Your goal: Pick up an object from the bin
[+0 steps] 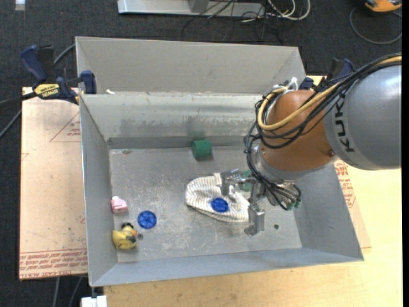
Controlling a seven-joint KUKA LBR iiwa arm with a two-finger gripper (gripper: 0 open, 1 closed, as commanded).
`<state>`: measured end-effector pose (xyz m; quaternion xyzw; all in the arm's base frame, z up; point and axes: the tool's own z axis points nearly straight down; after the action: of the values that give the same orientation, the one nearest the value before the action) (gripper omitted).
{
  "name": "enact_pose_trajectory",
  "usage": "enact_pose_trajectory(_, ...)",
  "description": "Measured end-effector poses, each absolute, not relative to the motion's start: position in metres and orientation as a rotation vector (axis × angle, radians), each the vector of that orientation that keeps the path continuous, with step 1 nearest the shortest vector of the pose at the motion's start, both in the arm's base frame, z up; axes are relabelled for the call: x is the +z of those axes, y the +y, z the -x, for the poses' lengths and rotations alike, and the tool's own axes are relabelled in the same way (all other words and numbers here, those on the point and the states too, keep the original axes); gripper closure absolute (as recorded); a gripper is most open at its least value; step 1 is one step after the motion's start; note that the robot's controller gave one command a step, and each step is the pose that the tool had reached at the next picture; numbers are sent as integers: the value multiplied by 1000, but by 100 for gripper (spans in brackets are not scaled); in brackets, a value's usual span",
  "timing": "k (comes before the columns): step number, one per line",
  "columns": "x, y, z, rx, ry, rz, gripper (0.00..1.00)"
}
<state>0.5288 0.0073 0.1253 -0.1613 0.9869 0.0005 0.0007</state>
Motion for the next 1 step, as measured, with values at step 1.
enact_pose_trajectory(1,75,57,-508,11,3120,415,0)
